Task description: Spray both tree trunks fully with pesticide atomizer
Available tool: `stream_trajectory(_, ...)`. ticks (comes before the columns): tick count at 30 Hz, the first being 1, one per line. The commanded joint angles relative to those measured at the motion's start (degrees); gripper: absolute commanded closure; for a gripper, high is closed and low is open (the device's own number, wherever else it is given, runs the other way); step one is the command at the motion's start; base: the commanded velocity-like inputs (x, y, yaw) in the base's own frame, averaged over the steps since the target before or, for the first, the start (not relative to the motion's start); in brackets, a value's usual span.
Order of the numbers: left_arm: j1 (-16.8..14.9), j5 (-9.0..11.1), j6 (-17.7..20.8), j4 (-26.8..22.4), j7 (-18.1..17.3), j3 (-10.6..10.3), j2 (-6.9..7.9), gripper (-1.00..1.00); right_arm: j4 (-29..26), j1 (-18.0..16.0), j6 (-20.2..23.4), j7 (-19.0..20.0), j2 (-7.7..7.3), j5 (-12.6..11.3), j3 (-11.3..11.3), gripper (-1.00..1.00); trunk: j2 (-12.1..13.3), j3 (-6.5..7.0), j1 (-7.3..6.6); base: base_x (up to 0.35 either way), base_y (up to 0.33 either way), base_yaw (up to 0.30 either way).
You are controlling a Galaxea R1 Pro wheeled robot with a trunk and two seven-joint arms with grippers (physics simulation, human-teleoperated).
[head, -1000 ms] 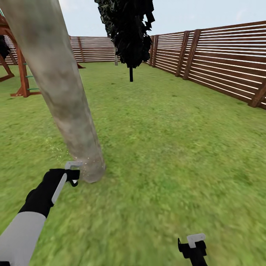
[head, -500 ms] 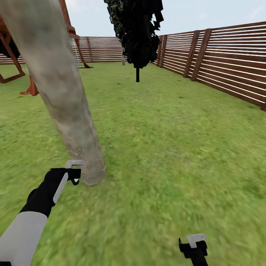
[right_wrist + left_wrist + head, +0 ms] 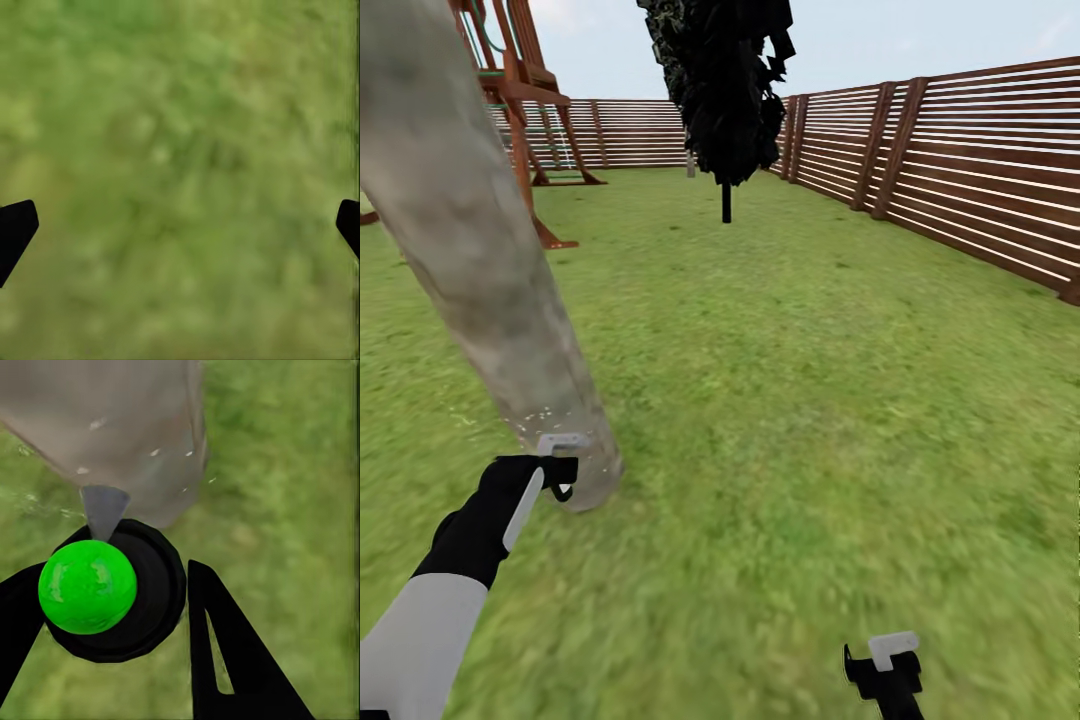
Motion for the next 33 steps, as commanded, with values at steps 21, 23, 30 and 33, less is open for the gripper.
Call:
stream_trajectory(21, 4.76, 1.01, -3.36, 1.34, 4.87, 0.03, 0.14, 1.00, 0.08, -0.04, -0.22, -0.19, 0.10, 0.60, -0.42, -1.00, -0.02, -0.05, 0.01, 0.126, -0.252, 0.220)
stream_trajectory(23, 6.34, 0.97, -6.18, 3.04, 4.94, 0.10, 0.13, 1.00, 0.08, -0.04, -0.22, -0.19, 0.10, 0.60, -0.42, -1.00, -0.02, -0.05, 0.01, 0.145, -0.255, 0.210)
stream_trajectory(30, 6.65, 0.86, -14.85, 13.96, 5.01, 1.24, 0.26, 1.00, 0.08, -0.04, -0.22, -0.19, 0.02, 0.60, -0.42, -1.00, -0.02, -0.05, 0.01, 0.151, -0.255, 0.016)
stream_trajectory(33, 6.65, 0.96, -15.12, 15.69, 4.97, 1.39, 0.71, 1.00, 0.08, -0.04, -0.22, -0.19, -0.02, 0.60, -0.46, -1.00, -0.02, -0.05, 0.01, 0.163, -0.255, 0.000)
